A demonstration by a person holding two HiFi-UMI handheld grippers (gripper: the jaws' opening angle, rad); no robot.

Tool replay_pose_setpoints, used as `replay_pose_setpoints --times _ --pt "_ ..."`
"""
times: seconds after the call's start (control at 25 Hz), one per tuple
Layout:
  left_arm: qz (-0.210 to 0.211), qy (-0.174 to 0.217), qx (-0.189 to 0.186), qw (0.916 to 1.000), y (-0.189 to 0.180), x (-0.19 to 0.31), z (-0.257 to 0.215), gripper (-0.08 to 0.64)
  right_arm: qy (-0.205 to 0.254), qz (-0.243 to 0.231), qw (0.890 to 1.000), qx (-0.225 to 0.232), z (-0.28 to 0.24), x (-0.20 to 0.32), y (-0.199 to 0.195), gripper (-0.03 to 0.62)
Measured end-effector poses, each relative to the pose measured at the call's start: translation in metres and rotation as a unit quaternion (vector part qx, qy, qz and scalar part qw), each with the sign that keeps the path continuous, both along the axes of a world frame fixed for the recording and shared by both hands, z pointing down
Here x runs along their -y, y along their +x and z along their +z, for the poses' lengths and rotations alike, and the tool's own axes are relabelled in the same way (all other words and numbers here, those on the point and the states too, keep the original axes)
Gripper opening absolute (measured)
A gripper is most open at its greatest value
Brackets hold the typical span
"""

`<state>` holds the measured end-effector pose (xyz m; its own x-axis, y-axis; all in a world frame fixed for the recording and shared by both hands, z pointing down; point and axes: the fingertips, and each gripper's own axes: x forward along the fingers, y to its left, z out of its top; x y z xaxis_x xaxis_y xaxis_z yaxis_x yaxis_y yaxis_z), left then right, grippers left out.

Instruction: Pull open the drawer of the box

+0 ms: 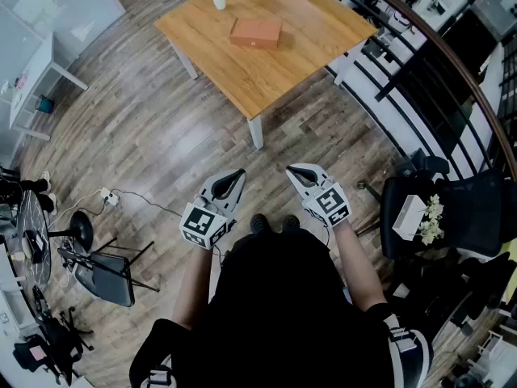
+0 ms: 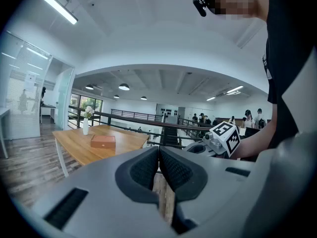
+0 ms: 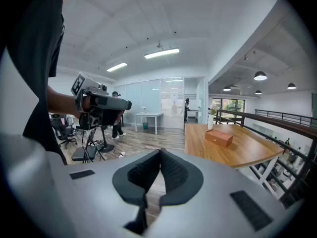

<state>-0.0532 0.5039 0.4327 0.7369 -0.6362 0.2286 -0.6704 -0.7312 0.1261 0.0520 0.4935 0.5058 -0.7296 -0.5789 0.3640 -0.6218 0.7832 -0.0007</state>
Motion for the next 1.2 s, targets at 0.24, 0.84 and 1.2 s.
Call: replay_pose_setpoints --times 0.24,0.84,1.2 --pt "-0.014 -0.004 0.001 0.9999 0.029 -0.008 0.005 0.023 0.006 -0.009 1.0 0.004 -0.003 0.0 0.031 0.015" --pt "-0.022 -0.012 0.011 0.9996 0.097 -0.022 0.022 0.023 0.003 0.0 1.0 0.006 0.019 -0.003 0.098 0.015" --pt "-0.019 -0.006 0.013 0.9997 0.092 0.013 0.017 0.023 0.001 0.016 1.0 0.003 0.02 0.036 0.104 0.015"
